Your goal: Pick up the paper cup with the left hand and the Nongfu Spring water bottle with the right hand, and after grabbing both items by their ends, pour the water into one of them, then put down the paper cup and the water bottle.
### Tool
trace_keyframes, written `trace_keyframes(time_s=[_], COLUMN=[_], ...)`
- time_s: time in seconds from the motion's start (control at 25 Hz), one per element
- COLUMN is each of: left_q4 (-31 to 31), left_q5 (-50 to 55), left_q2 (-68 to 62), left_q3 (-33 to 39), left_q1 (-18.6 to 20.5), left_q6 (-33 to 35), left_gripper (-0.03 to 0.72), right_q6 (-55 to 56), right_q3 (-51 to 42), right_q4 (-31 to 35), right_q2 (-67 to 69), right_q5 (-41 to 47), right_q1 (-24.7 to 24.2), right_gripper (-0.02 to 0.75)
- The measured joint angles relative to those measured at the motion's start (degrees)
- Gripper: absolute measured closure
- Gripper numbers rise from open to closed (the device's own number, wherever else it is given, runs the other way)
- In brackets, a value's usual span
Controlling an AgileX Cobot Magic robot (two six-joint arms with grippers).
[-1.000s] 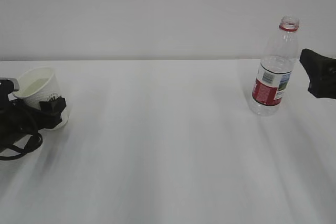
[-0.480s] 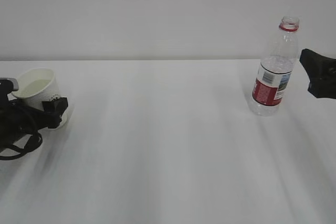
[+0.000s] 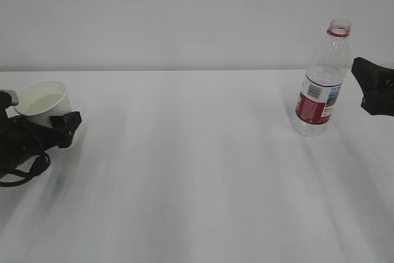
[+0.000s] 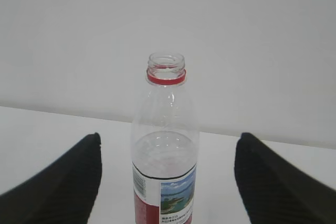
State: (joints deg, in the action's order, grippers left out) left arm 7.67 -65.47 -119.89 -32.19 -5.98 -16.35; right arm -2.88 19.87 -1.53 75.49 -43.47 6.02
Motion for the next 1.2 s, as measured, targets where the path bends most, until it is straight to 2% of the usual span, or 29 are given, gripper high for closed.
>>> trace_keyframes(time_s=[0.88,1.2], left_q4=[4.6,6.0], left_q5=[-0.4,-0.4], left_q2=[2.7,3.0], left_q3=[7.2,7.6], left_q1=[0.0,0.0], left_q6=[-6.2,-6.4], left_gripper=[0.001,-0.003], right_q6=[0.0,0.0], right_q3=[0.0,0.0], right_q4=[0.0,0.0], right_q2=[0.0,0.0], right_q5=[0.0,0.0], right_q1=[0.0,0.0], right_gripper=[0.148,0.148])
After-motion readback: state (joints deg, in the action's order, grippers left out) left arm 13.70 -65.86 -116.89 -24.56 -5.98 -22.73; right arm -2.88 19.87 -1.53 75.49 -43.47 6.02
